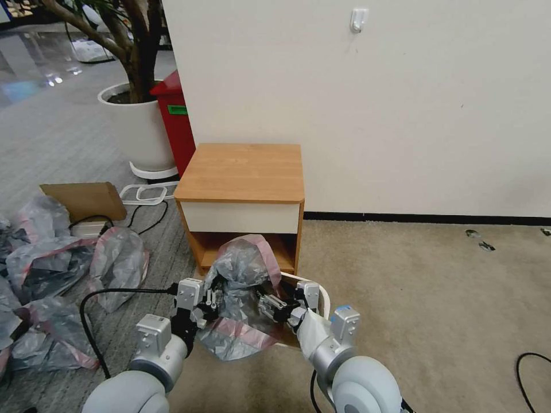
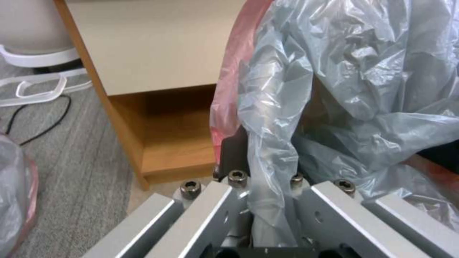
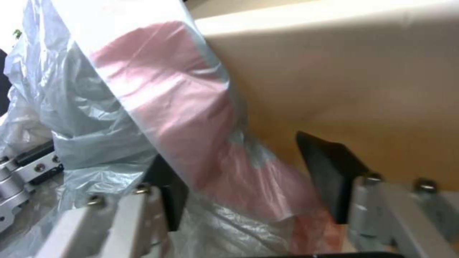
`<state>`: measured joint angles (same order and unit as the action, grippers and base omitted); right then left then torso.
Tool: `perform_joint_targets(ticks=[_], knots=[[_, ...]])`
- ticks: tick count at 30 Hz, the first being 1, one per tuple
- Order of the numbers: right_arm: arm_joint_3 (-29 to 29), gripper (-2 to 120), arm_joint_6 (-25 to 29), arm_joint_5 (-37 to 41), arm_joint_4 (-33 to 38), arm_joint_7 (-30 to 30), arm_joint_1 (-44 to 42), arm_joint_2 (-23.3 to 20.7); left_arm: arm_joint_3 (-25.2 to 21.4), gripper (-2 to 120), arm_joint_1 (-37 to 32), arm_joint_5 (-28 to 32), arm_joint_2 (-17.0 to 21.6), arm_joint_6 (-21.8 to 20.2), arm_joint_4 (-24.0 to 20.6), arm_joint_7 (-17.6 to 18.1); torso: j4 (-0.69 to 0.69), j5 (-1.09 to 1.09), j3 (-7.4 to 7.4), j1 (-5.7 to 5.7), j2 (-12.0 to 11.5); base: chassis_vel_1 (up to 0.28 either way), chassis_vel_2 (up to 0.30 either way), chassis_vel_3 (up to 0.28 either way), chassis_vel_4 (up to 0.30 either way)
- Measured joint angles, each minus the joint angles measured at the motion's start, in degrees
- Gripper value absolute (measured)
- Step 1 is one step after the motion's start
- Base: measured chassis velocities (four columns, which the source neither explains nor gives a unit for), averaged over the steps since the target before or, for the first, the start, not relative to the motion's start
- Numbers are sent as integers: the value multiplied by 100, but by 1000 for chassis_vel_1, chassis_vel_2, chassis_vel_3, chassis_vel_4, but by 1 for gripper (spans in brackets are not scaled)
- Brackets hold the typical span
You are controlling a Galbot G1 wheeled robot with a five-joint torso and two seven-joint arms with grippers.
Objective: Pick up the garbage bag from the table and place it over the trash can.
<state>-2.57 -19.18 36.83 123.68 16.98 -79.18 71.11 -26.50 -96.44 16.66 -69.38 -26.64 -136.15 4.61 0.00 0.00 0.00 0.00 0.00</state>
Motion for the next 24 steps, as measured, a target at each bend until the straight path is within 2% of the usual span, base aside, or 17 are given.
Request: perform_joint_targets(ticks=[3,4,7,9,13,16,24], knots=[[-12,47,31,-26,-7,-15,-13,0,-11,0,3,5,-1,-1,-2,0,0,0,0,0,0,0,0,0,0],[-18,39,54,-44,-8,-22,-20,2,-25,0,4,7,2,-1,-2,2,0,0,0,0,0,0,0,0,0],[-20,25,95,-87,-8,-40,-42,3,-49,0,12,16,9,-2,-2,3,0,0,0,0,0,0,0,0,0],[-19,22,106,-106,-8,-47,-53,4,-55,0,21,19,9,-2,-2,4,0,0,0,0,0,0,0,0,0],[-21,4,171,-231,31,-147,-154,-6,-73,0,59,27,4,-4,27,15,0,0,0,0,0,0,0,0,0],[-39,0,199,-307,73,-188,-219,-22,-78,0,77,28,-1,-6,48,22,0,0,0,0,0,0,0,0,0],[-101,0,324,-620,527,-443,-489,-195,-88,0,96,31,52,-8,84,24,0,0,0,0,0,0,0,0,0]])
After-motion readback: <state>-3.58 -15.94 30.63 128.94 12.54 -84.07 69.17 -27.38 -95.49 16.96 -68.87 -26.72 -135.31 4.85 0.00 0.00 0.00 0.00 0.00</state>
